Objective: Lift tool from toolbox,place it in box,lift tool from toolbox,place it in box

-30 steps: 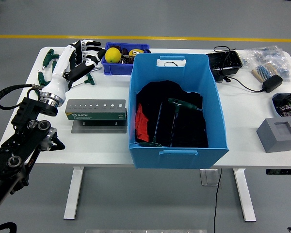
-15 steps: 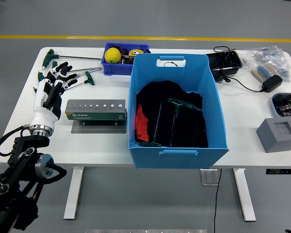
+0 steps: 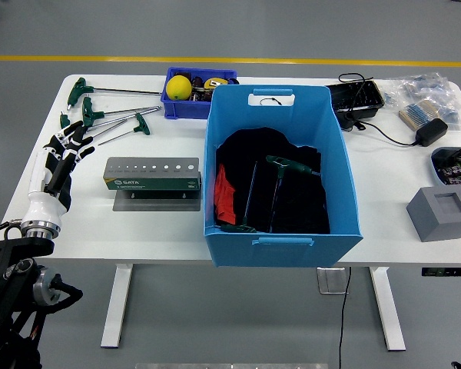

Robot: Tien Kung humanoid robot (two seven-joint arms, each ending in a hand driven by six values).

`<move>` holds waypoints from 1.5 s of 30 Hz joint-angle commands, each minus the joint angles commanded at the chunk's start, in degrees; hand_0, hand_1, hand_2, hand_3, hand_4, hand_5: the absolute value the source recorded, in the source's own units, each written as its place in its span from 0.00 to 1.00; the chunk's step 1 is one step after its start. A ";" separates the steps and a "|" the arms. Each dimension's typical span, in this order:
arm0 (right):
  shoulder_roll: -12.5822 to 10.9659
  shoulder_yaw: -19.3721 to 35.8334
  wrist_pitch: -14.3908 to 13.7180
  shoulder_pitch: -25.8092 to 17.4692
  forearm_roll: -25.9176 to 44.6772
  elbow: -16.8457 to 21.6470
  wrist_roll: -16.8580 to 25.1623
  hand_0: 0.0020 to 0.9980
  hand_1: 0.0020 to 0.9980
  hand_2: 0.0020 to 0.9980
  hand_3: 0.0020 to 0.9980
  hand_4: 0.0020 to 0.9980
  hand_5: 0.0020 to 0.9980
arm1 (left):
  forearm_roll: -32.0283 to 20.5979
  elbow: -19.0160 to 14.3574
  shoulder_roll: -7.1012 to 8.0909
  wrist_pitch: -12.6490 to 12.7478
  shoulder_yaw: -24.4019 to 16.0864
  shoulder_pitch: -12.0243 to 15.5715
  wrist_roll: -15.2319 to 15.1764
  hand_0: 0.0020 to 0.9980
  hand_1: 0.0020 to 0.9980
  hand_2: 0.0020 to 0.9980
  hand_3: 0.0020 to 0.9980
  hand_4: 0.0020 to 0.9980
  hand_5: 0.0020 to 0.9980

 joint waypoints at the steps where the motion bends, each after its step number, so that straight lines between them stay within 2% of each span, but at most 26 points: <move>1: 0.01 -0.02 0.00 0.07 -0.05 0.01 -0.01 0.65 0.63 0.69 0.55 0.78 0.67 | 0.58 -0.07 -0.36 -0.35 -0.45 0.16 0.47 0.77 0.81 0.89 0.81 0.89 0.66; 5: 0.09 -0.25 -0.04 0.20 0.34 0.02 0.07 0.65 0.63 0.69 0.55 0.78 0.67 | 3.27 -0.76 -0.72 -1.81 -1.67 1.05 3.19 0.77 0.81 0.89 0.81 0.89 0.66; 6: 0.10 -0.28 -0.04 0.22 0.41 0.03 0.09 0.65 0.63 0.69 0.55 0.78 0.67 | 3.64 -0.91 -0.72 -2.09 -1.78 1.22 3.75 0.81 0.86 0.95 0.84 0.90 0.69; 8: 0.11 -0.37 -0.06 0.30 0.64 0.01 0.16 0.65 0.63 0.69 0.55 0.78 0.67 | 4.34 -1.43 -0.72 -3.07 -1.83 1.82 5.67 0.81 0.86 0.95 0.84 0.90 0.69; 13: 0.02 -0.52 0.00 0.41 0.99 -0.03 0.25 0.65 0.63 0.69 0.55 0.78 0.67 | 3.03 -2.14 -0.72 -3.77 -1.44 2.15 6.49 0.81 0.87 0.95 0.83 0.90 0.71; 17: 0.00 -0.46 0.04 0.41 0.83 -0.06 0.18 0.65 0.63 0.69 0.55 0.78 0.67 | 2.08 -2.95 -0.70 -6.03 -1.40 2.14 6.77 0.81 0.87 0.95 0.83 0.90 0.71; 18: 0.01 -0.46 0.07 0.39 0.93 -0.10 0.19 0.65 0.63 0.69 0.55 0.78 0.67 | 1.47 -3.13 -0.59 -7.49 -1.45 2.21 6.60 0.84 0.92 0.96 0.84 0.93 0.93; 20: 0.01 -0.32 0.10 0.35 0.77 -0.15 0.15 0.65 0.63 0.69 0.55 0.78 0.67 | 0.59 -3.33 -0.41 -9.53 -1.41 2.36 6.23 0.84 0.92 0.96 0.84 0.93 0.93; 23: -0.01 -0.11 0.13 0.30 0.43 -0.16 0.07 0.65 0.63 0.69 0.55 0.78 0.67 | -0.51 -3.36 -0.34 -11.18 -1.40 2.45 5.58 0.84 0.92 0.96 0.84 0.93 0.93; 24: 0.00 -0.07 0.13 0.29 0.39 -0.17 0.06 0.65 0.63 0.69 0.55 0.78 0.67 | -0.80 -3.31 -0.37 -11.47 -1.42 2.42 5.31 0.94 0.98 1.00 0.89 0.96 1.00; 29: -0.02 -0.20 0.17 0.31 0.56 -0.17 0.11 0.65 0.63 0.69 0.55 0.78 0.67 | -1.39 -3.13 -0.48 -11.08 -1.57 2.27 3.85 0.94 0.98 1.00 0.89 0.96 1.00; 30: -0.02 -0.24 0.18 0.30 0.65 -0.16 0.13 0.65 0.63 0.69 0.55 0.78 0.67 | -1.53 -3.08 -0.49 -10.85 -1.61 2.28 3.55 1.00 1.00 1.00 0.92 0.96 1.00; 35: 0.00 -0.10 0.15 0.32 0.57 -0.15 0.13 0.65 0.63 0.69 0.55 0.78 0.67 | -1.71 -2.91 -0.52 -9.92 -1.79 2.36 2.56 1.00 1.00 1.00 0.92 0.96 1.00; 37: 0.01 -0.06 0.13 0.32 0.56 -0.14 0.13 0.65 0.63 0.69 0.55 0.78 0.67 | -1.69 -2.87 -0.54 -9.64 -1.89 2.36 2.31 1.00 1.00 1.00 0.95 0.95 1.00; 45: 0.01 0.01 0.14 0.37 0.45 -0.14 0.10 0.65 0.63 0.69 0.55 0.78 0.67 | -1.43 -2.62 -0.61 -9.49 -2.11 2.40 1.48 1.00 1.00 1.00 0.96 0.95 1.00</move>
